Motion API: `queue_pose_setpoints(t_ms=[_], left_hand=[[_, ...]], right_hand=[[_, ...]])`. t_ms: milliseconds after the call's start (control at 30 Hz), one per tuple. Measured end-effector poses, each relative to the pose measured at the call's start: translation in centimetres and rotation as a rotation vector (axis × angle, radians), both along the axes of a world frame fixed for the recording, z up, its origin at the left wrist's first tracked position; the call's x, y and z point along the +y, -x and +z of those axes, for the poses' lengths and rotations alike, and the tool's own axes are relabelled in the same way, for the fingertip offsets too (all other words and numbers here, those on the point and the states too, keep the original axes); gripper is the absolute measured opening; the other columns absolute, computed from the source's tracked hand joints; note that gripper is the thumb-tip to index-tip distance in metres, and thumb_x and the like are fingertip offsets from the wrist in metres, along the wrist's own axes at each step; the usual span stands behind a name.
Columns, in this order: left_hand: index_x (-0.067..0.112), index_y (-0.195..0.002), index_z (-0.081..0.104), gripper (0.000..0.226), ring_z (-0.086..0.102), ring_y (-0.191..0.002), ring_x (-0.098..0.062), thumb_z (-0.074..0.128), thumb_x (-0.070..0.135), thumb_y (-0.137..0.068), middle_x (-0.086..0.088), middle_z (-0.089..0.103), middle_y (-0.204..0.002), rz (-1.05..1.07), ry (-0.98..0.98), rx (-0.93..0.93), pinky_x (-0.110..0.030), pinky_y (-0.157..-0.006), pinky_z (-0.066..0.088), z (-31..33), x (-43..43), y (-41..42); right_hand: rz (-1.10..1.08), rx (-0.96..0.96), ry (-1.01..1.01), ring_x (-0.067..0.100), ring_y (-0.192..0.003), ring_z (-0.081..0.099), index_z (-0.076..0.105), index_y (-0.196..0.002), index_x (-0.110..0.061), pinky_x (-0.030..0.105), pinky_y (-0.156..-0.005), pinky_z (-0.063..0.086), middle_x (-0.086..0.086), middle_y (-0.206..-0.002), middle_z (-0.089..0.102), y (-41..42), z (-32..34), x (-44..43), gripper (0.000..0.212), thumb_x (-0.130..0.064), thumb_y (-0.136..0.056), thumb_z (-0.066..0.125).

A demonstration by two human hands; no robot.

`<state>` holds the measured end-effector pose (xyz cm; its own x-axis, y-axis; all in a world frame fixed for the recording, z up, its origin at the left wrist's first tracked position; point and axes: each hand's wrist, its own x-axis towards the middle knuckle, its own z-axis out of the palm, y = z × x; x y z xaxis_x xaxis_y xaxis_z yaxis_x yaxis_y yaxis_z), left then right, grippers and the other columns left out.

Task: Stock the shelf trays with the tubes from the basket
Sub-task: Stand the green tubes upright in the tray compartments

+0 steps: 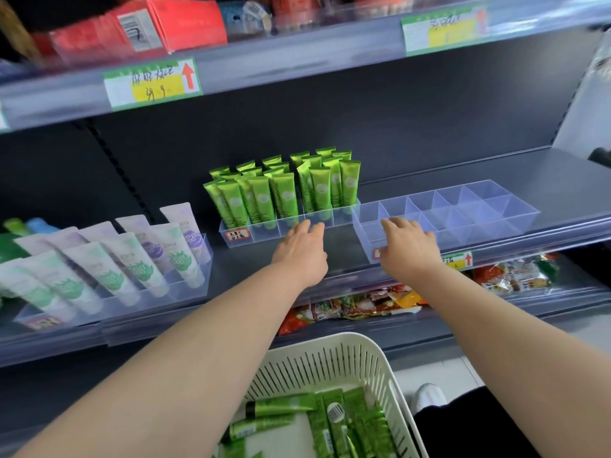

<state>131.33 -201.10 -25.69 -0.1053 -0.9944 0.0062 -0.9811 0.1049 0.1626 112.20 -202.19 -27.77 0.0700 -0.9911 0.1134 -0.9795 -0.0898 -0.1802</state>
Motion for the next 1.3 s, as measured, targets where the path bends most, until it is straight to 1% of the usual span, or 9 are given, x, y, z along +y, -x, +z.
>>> queue_pose_setpoints(t_ms=[133,267,400,533,633,700,900,1133,1300], left_hand=[[0.018,-0.15,0.02,0.063,0.016,-0.145,-0.025,0.049,0.009,-0.095,-0.006,0.018,-0.157,-0.064,-0.021,0.014,-0.042,-0.109,0.03,-0.3,0.4,2.1],[0.017,-0.15,0.02,0.067,0.024,-0.141,-0.025,0.048,0.003,-0.092,-0.005,0.024,-0.154,-0.041,-0.012,0.017,-0.041,-0.106,0.033,-0.2,0.0,1.8],[0.016,-0.149,0.023,0.063,0.028,-0.139,-0.026,0.046,0.005,-0.091,-0.006,0.027,-0.153,0.075,-0.053,-0.022,-0.042,-0.104,0.035,-0.2,-0.5,-0.6],[0.017,-0.151,0.02,0.065,0.021,-0.143,-0.026,0.046,0.009,-0.093,-0.005,0.021,-0.156,0.138,-0.129,-0.066,-0.044,-0.107,0.034,-0.8,-1.2,-2.5],[0.02,-0.153,0.012,0.07,0.011,-0.147,-0.027,0.046,0.009,-0.094,-0.005,0.01,-0.16,0.149,-0.16,-0.087,-0.047,-0.111,0.03,-1.2,-1.9,-3.1],[0.023,-0.154,0.008,0.071,0.007,-0.148,-0.027,0.046,0.01,-0.095,-0.004,0.003,-0.162,0.155,-0.165,-0.1,-0.048,-0.112,0.029,-1.4,-2.6,-3.2],[0.024,-0.154,0.0,0.074,0.0,-0.149,-0.027,0.046,0.016,-0.098,-0.001,-0.01,-0.162,0.179,-0.148,-0.102,-0.046,-0.115,0.022,-2.1,-4.8,-3.6],[0.017,-0.154,-0.004,0.075,-0.007,-0.149,-0.023,0.046,0.033,-0.1,-0.002,-0.013,-0.162,0.211,-0.158,-0.111,-0.044,-0.119,0.013,-3.0,-6.5,-5.1],[0.013,-0.153,-0.007,0.077,-0.012,-0.148,-0.022,0.044,0.035,-0.1,-0.002,-0.018,-0.161,0.195,-0.159,-0.046,-0.04,-0.12,0.011,-3.7,-7.3,-5.3]], right_hand=[[-0.009,0.099,-0.131,0.026,-0.143,0.016,0.038,-0.141,-0.023,0.051,-0.108,0.024,0.009,-0.149,0.031,1.2,0.2,0.4,0.056,-0.014,-0.086,0.048],[-0.003,-0.017,-0.191,0.032,-0.133,0.027,0.04,-0.134,-0.036,0.052,-0.109,0.023,0.015,-0.14,0.029,-0.3,-0.1,0.8,0.058,-0.011,-0.082,0.048],[0.038,0.022,-0.142,0.032,-0.128,0.033,0.039,-0.133,-0.039,0.051,-0.103,0.026,0.013,-0.136,0.032,-2.2,-0.5,1.0,0.059,-0.014,-0.081,0.05],[-0.015,0.101,-0.088,0.036,-0.13,0.03,0.042,-0.132,-0.032,0.056,-0.104,0.024,0.016,-0.136,0.034,-3.6,-0.8,1.1,0.052,-0.018,-0.082,0.052],[-0.015,0.186,0.016,0.04,-0.144,-0.002,0.032,-0.139,-0.025,0.063,-0.11,0.006,0.018,-0.156,0.007,-4.2,-1.2,0.6,0.053,-0.022,-0.089,0.047],[0.08,0.123,0.037,0.032,-0.145,-0.01,0.024,-0.146,-0.022,0.059,-0.113,0.003,0.011,-0.159,0.001,-4.8,-1.3,-0.1,0.058,-0.023,-0.092,0.043],[0.2,0.05,-0.049,0.019,-0.147,-0.006,0.009,-0.151,-0.014,0.053,-0.115,0.001,0.001,-0.16,0.007,-7.3,-1.3,-3.4,0.062,-0.038,-0.1,0.034],[0.209,0.153,-0.174,0.02,-0.146,-0.014,-0.002,-0.152,-0.013,0.055,-0.115,-0.001,0.001,-0.16,-0.006,-10.2,-1.6,-7.3,0.064,-0.038,-0.1,0.028],[0.175,0.169,-0.177,0.018,-0.146,-0.009,-0.001,-0.152,-0.011,0.055,-0.116,-0.001,0.002,-0.16,-0.009,-11.3,-2.0,-8.5,0.064,-0.034,-0.1,0.028]])
